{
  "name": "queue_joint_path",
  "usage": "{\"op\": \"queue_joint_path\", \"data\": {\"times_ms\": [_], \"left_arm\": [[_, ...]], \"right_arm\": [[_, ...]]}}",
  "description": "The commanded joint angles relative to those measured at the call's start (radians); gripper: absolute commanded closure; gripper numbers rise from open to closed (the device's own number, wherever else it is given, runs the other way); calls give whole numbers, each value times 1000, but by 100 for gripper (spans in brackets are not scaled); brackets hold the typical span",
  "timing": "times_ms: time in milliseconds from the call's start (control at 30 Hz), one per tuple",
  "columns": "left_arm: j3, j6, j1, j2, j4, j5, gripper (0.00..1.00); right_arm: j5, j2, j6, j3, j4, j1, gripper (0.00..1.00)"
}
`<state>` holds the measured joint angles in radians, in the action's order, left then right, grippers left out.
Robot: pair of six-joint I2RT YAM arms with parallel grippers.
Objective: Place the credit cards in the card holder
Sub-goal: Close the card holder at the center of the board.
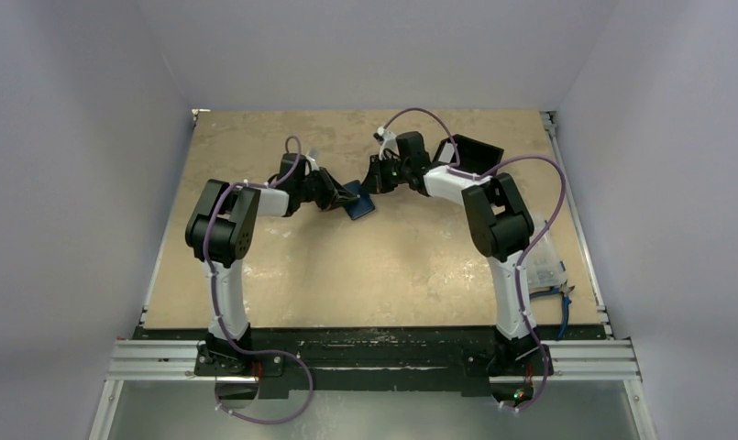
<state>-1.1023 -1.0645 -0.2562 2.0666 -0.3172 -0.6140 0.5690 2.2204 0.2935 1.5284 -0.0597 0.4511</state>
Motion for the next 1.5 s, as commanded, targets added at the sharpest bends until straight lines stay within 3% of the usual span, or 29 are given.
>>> {"op": "queue_joint_path", "data": {"times_ms": [0, 167, 467, 733, 867, 967, 1167, 1467], "left_arm": [[39, -7, 15, 43, 34, 35, 93], [42, -13, 18, 43, 27, 26, 94], [45, -8, 28, 34, 29, 26, 94], [44, 3, 28, 25, 37, 34, 95], [29, 13, 28, 21, 40, 25, 95], [25, 20, 28, 15, 46, 23, 95], [27, 23, 28, 11, 49, 22, 96], [27, 26, 28, 8, 49, 20, 96]], "right_arm": [[-19, -8, -121, -22, 119, 25, 87], [109, 4, -7, -44, 13, 1, 82], [191, 33, 94, -54, -69, -36, 76], [154, 48, 95, -28, -41, -35, 87], [156, 54, 97, -23, -34, -34, 100], [184, 57, 112, -25, -38, -34, 100], [227, 72, 196, -35, -104, -36, 86], [227, 85, 228, -28, -116, -35, 78]]}}
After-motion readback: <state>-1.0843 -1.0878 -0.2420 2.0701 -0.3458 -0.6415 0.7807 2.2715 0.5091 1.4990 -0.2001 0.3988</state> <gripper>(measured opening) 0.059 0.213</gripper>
